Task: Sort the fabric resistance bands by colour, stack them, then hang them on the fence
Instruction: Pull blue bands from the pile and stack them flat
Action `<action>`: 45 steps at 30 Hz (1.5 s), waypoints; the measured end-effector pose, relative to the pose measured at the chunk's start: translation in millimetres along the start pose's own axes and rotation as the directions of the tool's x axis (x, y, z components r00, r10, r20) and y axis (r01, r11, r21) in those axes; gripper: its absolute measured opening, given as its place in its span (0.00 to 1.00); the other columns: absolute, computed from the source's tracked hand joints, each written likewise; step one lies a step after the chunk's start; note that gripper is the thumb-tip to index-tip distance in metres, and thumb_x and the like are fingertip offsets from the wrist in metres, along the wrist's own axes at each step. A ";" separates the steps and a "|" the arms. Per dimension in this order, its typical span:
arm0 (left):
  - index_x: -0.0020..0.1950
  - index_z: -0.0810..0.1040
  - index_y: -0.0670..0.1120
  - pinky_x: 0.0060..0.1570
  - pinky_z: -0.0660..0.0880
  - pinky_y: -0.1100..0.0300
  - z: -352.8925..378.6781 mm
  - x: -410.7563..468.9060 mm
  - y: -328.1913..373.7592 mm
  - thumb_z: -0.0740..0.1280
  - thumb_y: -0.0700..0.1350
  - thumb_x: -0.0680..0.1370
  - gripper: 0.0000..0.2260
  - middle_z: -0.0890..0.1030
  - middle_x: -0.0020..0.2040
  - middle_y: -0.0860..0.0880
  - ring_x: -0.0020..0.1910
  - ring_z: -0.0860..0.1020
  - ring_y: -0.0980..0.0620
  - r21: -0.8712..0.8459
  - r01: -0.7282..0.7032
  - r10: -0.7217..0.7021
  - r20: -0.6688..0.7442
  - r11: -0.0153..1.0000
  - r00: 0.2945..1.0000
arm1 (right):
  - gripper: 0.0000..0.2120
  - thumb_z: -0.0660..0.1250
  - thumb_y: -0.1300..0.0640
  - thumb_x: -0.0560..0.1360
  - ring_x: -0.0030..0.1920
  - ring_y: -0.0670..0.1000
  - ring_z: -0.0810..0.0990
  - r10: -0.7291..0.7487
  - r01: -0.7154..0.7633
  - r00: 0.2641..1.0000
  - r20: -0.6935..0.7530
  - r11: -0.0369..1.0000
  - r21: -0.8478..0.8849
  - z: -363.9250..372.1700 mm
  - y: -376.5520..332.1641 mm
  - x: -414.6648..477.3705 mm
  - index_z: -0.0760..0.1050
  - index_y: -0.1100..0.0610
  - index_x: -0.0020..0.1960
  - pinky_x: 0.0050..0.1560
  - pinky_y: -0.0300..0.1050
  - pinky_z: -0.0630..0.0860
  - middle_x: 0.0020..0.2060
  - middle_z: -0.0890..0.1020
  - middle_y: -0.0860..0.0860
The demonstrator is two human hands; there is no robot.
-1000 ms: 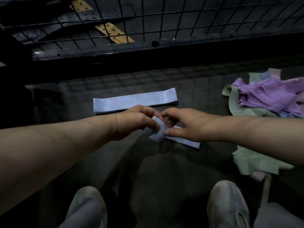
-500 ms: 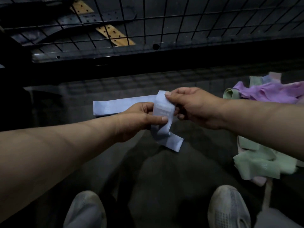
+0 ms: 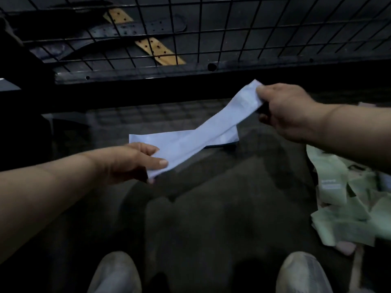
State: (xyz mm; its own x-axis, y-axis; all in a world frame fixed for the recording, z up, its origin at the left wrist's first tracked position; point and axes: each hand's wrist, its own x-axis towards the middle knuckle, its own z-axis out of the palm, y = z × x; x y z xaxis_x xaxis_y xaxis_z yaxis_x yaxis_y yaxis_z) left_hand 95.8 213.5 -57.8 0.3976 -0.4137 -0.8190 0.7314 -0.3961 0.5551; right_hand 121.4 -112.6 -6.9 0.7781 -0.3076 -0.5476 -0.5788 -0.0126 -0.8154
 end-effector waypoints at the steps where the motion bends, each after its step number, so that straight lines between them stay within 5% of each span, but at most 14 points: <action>1: 0.48 0.82 0.38 0.37 0.80 0.57 -7.8 -3.3 2.0 0.82 0.42 0.62 0.19 0.82 0.40 0.38 0.35 0.81 0.48 -0.057 -0.028 0.024 -0.066 0.998 0.998 | 0.08 0.64 0.56 0.81 0.34 0.46 0.78 -0.007 0.008 1.000 0.014 0.994 -0.105 -0.7 4.8 2.6 0.77 0.53 0.43 0.33 0.42 0.72 0.37 0.80 0.51; 4: 0.47 0.81 0.42 0.28 0.77 0.64 -25.6 -3.5 9.6 0.82 0.48 0.60 0.21 0.82 0.37 0.44 0.28 0.79 0.54 -0.152 -0.152 0.104 -0.289 0.976 0.952 | 0.07 0.64 0.57 0.81 0.32 0.45 0.77 -0.005 0.024 0.998 0.064 0.957 -0.288 1.2 22.2 9.1 0.75 0.54 0.44 0.33 0.41 0.71 0.35 0.78 0.52; 8: 0.52 0.77 0.42 0.24 0.74 0.66 -38.6 5.2 10.8 0.72 0.37 0.75 0.08 0.81 0.35 0.45 0.24 0.77 0.56 -0.030 -0.224 0.168 -0.570 0.974 0.804 | 0.05 0.67 0.56 0.79 0.34 0.47 0.76 0.032 0.007 0.995 0.090 0.918 -0.397 11.1 45.2 16.1 0.75 0.54 0.44 0.31 0.40 0.71 0.37 0.78 0.51; 14: 0.42 0.76 0.45 0.25 0.73 0.63 -30.6 32.3 5.2 0.69 0.36 0.77 0.07 0.77 0.35 0.44 0.25 0.75 0.52 0.230 -0.150 0.270 -0.706 0.962 0.655 | 0.08 0.70 0.56 0.76 0.38 0.52 0.76 -0.040 0.051 0.999 0.032 0.825 -0.564 21.0 66.7 28.1 0.76 0.53 0.39 0.35 0.42 0.71 0.33 0.78 0.51; 18: 0.47 0.78 0.42 0.22 0.72 0.64 -27.7 37.1 4.9 0.68 0.35 0.76 0.03 0.77 0.34 0.43 0.27 0.75 0.48 0.242 -0.115 0.262 -0.764 0.963 0.590 | 0.04 0.71 0.55 0.75 0.39 0.49 0.76 -0.083 0.075 0.996 0.015 0.790 -0.608 24.8 66.4 34.0 0.78 0.55 0.45 0.43 0.41 0.71 0.36 0.78 0.48; 21: 0.41 0.78 0.44 0.18 0.70 0.66 -29.6 35.9 4.6 0.67 0.34 0.74 0.06 0.78 0.35 0.41 0.24 0.75 0.49 0.228 -0.086 0.236 -0.792 0.970 0.563 | 0.04 0.71 0.55 0.74 0.42 0.50 0.78 -0.108 0.085 0.994 0.005 0.753 -0.653 24.3 67.7 37.5 0.78 0.54 0.45 0.45 0.41 0.72 0.39 0.79 0.49; 26: 0.38 0.77 0.47 0.45 0.81 0.49 -31.4 35.9 -2.6 0.69 0.37 0.72 0.06 0.82 0.42 0.41 0.41 0.81 0.40 0.273 -0.008 0.230 -0.796 0.962 0.560 | 0.05 0.72 0.54 0.73 0.43 0.51 0.78 -0.106 0.084 0.994 0.015 0.688 -0.721 21.0 74.9 39.4 0.77 0.54 0.44 0.44 0.40 0.71 0.40 0.80 0.50; 30: 0.51 0.75 0.49 0.55 0.75 0.52 -27.4 33.0 -0.6 0.69 0.45 0.73 0.08 0.81 0.55 0.43 0.55 0.79 0.42 0.448 0.180 0.280 -0.775 0.876 0.566 | 0.12 0.72 0.49 0.72 0.53 0.55 0.79 -0.116 0.123 0.991 0.072 0.531 -0.838 18.5 75.6 39.5 0.73 0.53 0.49 0.50 0.43 0.71 0.48 0.80 0.52; 33: 0.63 0.71 0.48 0.58 0.71 0.48 -23.8 26.8 3.2 0.70 0.53 0.73 0.21 0.73 0.63 0.44 0.64 0.73 0.41 0.663 0.374 0.405 -0.717 0.648 0.568 | 0.31 0.75 0.43 0.69 0.64 0.60 0.69 -0.192 0.297 0.947 0.258 0.215 -0.930 18.2 68.4 34.8 0.69 0.54 0.65 0.63 0.51 0.68 0.62 0.70 0.57; 36: 0.72 0.67 0.47 0.64 0.69 0.46 -29.1 26.7 4.8 0.75 0.57 0.68 0.37 0.68 0.67 0.43 0.67 0.68 0.39 0.873 0.285 0.540 -0.473 0.396 0.696 | 0.44 0.76 0.39 0.66 0.69 0.59 0.64 -0.173 0.480 0.856 0.487 -0.084 -0.873 18.1 63.7 34.1 0.61 0.53 0.75 0.68 0.53 0.62 0.68 0.65 0.55; 39: 0.76 0.63 0.52 0.68 0.64 0.48 -35.3 31.1 4.7 0.77 0.61 0.64 0.44 0.64 0.72 0.47 0.71 0.64 0.43 0.928 0.267 0.440 -0.360 0.260 0.823 | 0.48 0.75 0.39 0.68 0.72 0.57 0.62 -0.110 0.508 0.850 0.515 -0.088 -0.857 19.7 67.6 35.1 0.55 0.54 0.78 0.71 0.52 0.60 0.72 0.63 0.54; 45: 0.74 0.65 0.52 0.64 0.69 0.50 -32.2 42.2 2.4 0.74 0.55 0.70 0.35 0.68 0.70 0.47 0.67 0.69 0.43 0.946 0.259 0.456 -0.321 0.194 0.830 | 0.34 0.71 0.46 0.73 0.66 0.58 0.69 -0.102 0.508 0.851 0.515 -0.086 -0.857 21.2 72.6 38.2 0.62 0.54 0.74 0.66 0.52 0.66 0.66 0.68 0.56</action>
State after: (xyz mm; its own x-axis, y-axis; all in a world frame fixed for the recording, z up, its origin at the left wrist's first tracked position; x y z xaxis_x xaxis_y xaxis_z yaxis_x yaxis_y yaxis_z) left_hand 132.1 221.5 -95.7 0.8416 -0.2607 -0.4731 -0.2790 -0.9597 0.0325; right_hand 114.3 -105.1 -91.0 0.8471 0.2290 -0.4796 0.2360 -0.9706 -0.0466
